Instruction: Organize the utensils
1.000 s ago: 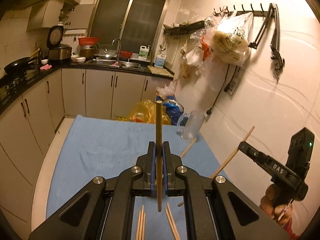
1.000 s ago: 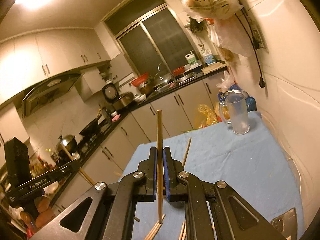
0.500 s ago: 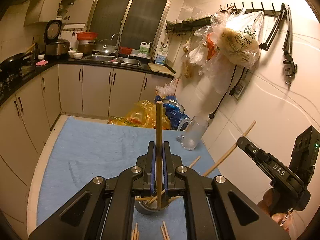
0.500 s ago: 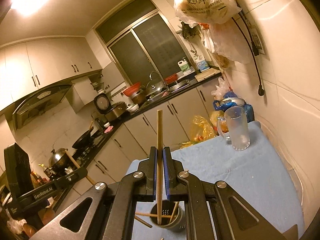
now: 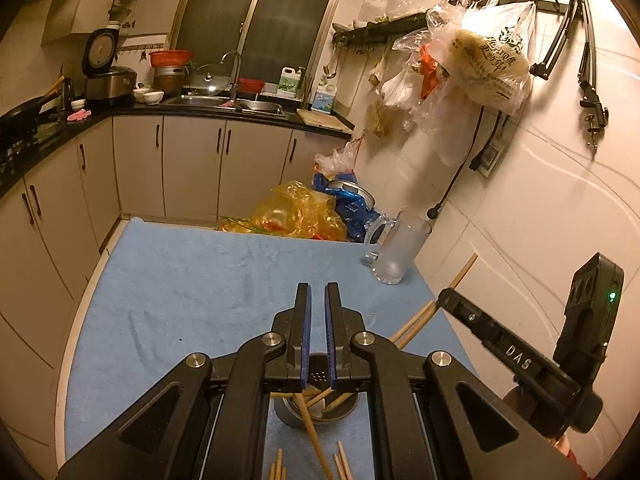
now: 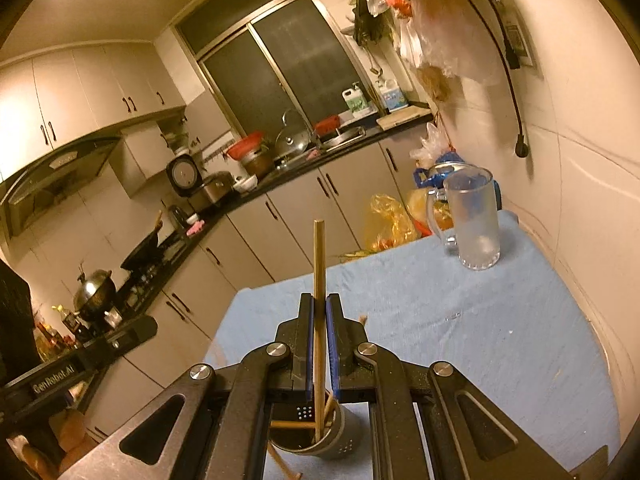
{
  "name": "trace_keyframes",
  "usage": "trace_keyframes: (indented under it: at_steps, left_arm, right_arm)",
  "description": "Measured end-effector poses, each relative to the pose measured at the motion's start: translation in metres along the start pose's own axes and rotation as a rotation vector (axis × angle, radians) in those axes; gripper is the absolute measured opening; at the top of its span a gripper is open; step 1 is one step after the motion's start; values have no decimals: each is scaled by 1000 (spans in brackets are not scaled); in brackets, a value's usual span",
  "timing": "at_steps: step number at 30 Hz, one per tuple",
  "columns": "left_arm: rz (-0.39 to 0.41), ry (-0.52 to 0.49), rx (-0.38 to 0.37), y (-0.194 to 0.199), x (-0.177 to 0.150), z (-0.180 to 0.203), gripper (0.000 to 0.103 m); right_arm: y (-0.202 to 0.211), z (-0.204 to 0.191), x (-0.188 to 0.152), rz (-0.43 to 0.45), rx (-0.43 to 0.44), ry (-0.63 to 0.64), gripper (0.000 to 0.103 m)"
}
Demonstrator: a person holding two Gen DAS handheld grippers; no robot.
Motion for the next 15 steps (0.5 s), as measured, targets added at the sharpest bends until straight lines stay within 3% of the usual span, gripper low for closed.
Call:
trace_keyframes:
  at_steps: [7, 12, 15]
  left_arm:
    - [-107, 6, -44, 3, -18, -6, 9]
    - [-231, 28, -92, 8, -69, -14, 39]
    - [-301, 68, -72, -4, -101, -27, 41]
  right_arm:
    - [-4, 2, -5, -4, 0, 12, 7]
    - [-5, 3, -9, -7, 0, 22, 7]
    - [-7, 4, -9, -11, -1, 22, 7]
Point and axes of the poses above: each gripper's, at about its wrist camera, not at the fingertips, and y roughly against the way its jaws point, z to its right, x to its top, the point moved 1 cm from there along -y, roughly the way its jaws point, and after that the axes turned 13 degrees about -x, right-handed, at the moved point
